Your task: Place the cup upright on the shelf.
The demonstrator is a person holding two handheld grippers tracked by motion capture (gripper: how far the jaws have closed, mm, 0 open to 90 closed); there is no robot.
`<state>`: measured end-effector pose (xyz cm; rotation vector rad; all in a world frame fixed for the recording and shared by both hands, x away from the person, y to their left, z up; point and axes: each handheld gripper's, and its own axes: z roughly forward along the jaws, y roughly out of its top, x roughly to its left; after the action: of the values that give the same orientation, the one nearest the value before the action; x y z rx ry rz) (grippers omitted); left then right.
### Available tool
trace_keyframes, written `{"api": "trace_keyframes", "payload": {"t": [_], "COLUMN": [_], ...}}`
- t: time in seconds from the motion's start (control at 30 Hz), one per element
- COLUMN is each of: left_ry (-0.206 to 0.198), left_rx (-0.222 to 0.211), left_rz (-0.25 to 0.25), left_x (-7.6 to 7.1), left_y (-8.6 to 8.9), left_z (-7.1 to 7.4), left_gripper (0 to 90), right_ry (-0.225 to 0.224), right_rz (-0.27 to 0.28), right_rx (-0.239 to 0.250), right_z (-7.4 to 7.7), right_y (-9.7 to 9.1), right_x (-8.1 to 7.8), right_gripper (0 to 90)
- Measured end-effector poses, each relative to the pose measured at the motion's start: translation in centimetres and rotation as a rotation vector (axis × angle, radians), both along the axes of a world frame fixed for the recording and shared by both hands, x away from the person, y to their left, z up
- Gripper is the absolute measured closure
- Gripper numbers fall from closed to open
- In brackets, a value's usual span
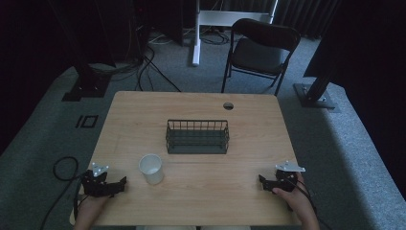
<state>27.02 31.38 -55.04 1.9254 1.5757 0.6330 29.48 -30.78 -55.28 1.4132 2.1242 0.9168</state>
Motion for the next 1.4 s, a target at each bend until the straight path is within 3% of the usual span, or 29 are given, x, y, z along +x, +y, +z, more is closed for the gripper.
{"api": "trace_keyframes", "payload": {"t": [1.03,1.4], "left_ry": [0.0,0.0], "left_rx": [0.0,0.0], "left_rz": [0.0,0.0], "left_x": [0.0,0.0], "left_y": [0.0,0.0], "left_z": [0.0,0.0], "left_gripper": [0.2,0.2], "right_ry": [-0.004,-0.025], "right_rz": [-0.014,-0.017], "right_rx": [0.0,0.023], "right_z": [0.01,0.33], "right_y": [0.07,0.22], "right_x": [0.41,0.64], "right_gripper": [11.9,13.0]}}
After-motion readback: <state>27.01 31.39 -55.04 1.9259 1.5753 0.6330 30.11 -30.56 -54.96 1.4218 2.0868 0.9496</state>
